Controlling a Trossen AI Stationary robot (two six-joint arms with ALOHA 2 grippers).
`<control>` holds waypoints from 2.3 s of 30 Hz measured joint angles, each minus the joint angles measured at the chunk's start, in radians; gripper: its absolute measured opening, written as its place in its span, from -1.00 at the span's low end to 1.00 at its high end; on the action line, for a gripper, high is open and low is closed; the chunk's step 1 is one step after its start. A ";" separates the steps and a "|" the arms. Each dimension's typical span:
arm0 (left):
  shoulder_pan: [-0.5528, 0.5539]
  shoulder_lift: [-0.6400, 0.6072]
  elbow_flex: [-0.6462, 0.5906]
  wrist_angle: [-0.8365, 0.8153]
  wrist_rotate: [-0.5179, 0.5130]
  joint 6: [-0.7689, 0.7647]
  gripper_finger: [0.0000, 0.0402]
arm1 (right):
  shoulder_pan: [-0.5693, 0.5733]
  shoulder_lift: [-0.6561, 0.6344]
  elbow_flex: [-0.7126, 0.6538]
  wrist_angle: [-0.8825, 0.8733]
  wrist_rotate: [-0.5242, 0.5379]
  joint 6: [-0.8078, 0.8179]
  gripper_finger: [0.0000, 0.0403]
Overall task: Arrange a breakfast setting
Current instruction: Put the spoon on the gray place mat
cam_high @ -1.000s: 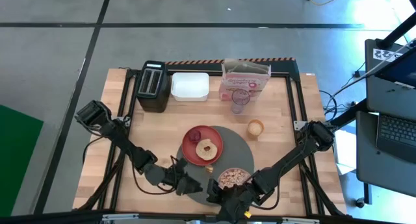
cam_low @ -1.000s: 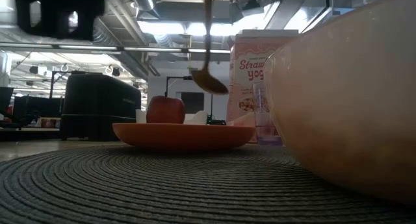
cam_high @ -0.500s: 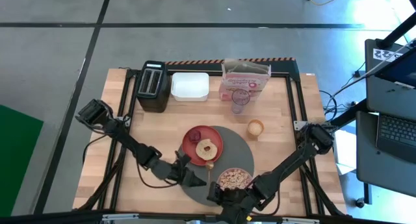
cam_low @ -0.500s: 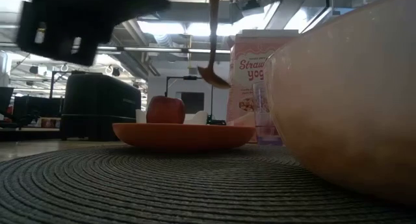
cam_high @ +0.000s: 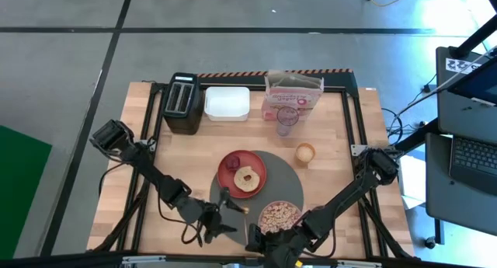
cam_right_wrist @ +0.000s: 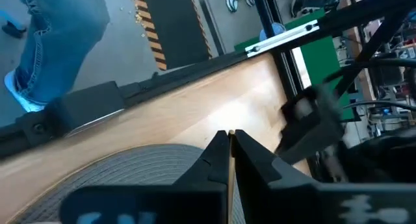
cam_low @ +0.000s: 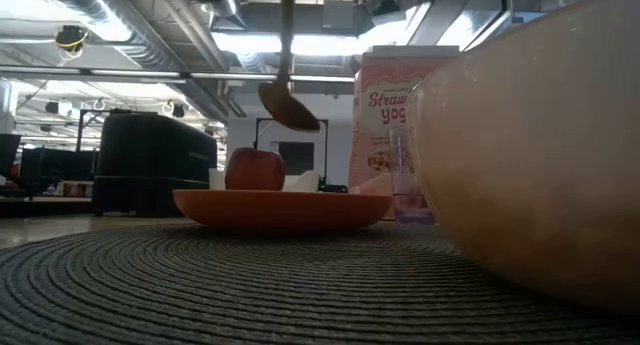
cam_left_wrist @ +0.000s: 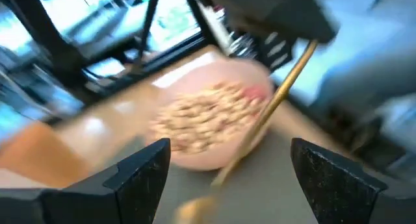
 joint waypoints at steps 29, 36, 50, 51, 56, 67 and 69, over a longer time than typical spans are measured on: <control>0.017 0.007 0.001 0.011 0.034 0.245 -0.02 | -0.061 0.000 0.000 0.053 -0.028 -0.009 -0.93; 0.017 0.007 0.001 0.012 0.044 0.245 -0.31 | -0.062 0.000 0.000 0.085 -0.023 -0.033 -0.94; -0.006 0.008 -0.001 0.016 0.036 0.248 -0.93 | -0.065 -0.001 0.002 0.085 0.023 -0.031 -0.86; -0.010 0.008 -0.001 0.028 0.025 0.234 -0.94 | -0.063 -0.002 0.003 0.084 0.038 -0.032 -0.84; -0.021 0.008 -0.003 0.111 -0.004 0.025 -0.94 | -0.051 -0.045 0.004 0.029 0.088 -0.030 -0.79; -0.019 0.006 0.006 0.454 0.073 -0.367 -0.95 | 0.081 -0.155 0.000 -0.213 0.534 0.024 -0.79; -0.025 0.000 0.006 0.463 0.083 -0.369 -0.95 | 0.102 -0.146 -0.003 -0.233 0.607 0.033 -0.79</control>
